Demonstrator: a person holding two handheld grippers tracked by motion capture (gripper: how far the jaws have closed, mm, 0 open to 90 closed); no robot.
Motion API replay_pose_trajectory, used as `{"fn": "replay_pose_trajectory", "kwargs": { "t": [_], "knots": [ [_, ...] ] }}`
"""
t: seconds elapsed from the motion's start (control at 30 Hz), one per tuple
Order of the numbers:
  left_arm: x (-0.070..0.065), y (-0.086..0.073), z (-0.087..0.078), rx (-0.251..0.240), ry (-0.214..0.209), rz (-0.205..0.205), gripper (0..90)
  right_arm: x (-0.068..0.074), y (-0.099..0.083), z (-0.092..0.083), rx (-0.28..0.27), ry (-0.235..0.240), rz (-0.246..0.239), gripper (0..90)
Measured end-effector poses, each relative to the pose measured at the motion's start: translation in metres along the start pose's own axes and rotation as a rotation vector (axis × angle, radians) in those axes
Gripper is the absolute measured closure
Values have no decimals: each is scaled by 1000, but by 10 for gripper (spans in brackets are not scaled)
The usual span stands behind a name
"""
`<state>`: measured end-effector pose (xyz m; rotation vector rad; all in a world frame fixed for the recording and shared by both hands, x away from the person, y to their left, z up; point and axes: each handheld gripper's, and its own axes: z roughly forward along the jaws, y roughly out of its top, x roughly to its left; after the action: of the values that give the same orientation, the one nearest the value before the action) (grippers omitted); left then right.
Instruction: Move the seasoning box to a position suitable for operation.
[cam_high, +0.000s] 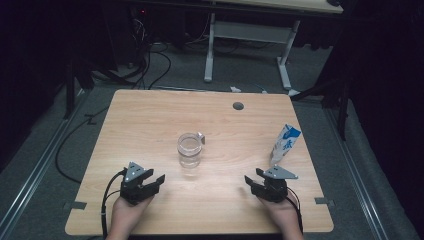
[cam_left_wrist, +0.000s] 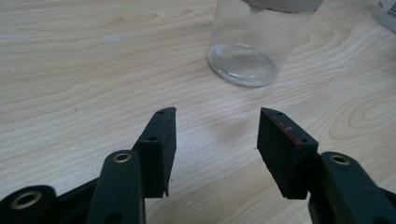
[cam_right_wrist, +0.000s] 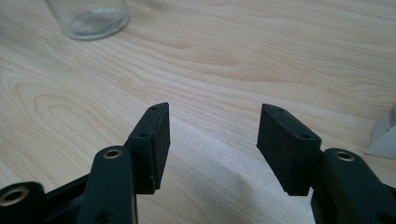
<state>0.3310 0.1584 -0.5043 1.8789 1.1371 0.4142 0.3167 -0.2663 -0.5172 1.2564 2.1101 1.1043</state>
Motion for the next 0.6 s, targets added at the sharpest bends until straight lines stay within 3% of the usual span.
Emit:
{"fn": "replay_pose_trajectory", "kwargs": {
  "t": [0.07,0.17,0.3,0.6],
  "knots": [
    [0,3,2,-9,-19,-2,490,1,0,-1,-9,10,12,481],
    [-1,10,6,-5,1,16,501,2,3,-4,-26,38,40,490],
    [-4,22,9,-5,7,53,509,3,4,-6,-29,33,41,502],
    [0,43,22,-29,14,43,523,-1,2,-6,-31,39,55,500]
  ]
}}
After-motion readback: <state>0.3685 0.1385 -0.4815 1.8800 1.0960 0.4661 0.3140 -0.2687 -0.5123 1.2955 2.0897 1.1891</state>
